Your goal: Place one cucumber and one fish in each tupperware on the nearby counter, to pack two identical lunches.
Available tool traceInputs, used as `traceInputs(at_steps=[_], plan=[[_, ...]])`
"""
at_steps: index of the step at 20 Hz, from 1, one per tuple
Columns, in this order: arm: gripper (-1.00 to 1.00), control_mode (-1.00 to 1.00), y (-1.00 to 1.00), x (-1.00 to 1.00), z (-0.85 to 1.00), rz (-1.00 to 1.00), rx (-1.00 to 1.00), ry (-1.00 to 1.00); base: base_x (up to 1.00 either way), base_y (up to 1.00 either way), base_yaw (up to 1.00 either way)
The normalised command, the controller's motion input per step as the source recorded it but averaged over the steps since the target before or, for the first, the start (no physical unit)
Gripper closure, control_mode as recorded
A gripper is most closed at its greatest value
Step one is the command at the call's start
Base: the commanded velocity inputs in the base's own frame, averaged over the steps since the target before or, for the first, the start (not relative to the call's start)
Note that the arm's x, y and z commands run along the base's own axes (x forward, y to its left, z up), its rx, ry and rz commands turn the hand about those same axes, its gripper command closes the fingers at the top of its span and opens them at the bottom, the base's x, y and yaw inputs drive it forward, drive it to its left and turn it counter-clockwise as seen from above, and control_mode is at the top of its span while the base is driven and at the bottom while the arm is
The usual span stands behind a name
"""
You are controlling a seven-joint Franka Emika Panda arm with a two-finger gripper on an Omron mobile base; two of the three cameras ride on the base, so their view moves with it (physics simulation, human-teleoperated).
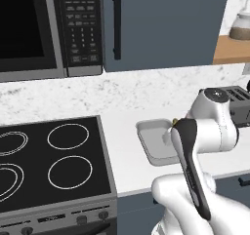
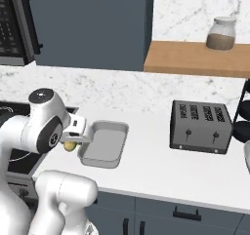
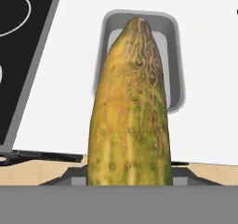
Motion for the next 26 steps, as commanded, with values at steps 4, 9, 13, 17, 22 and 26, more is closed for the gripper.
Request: traceInputs(at_steps=[4, 9, 13, 17, 22, 26], plan=[[1.00, -1.00, 0.09, 0.99, -0.48, -0.02, 0.10, 0.02, 0.00, 0.00, 0.00], [1.00, -1.00, -0.03, 1.00, -0.29, -0.01, 0.01, 0.09, 0.00, 0.00, 0.00], [1.00, -1.00, 0.00, 1.00, -0.41, -0.03, 0.00, 0.23, 0.00, 0.00, 0.00], [1.00, -1.00, 0.00, 0.97, -0.51, -0.03, 0.00, 0.23, 0.00, 0.00, 0.00], [1.00, -1.00, 0.00, 0.68, -0.37, 0.00, 0.04, 0.10, 0.00, 0.00, 0.00], [1.00, -1.00, -0.03, 0.44, -0.36, 0.00, 0.08, -0.01, 0.00, 0.00, 0.00]])
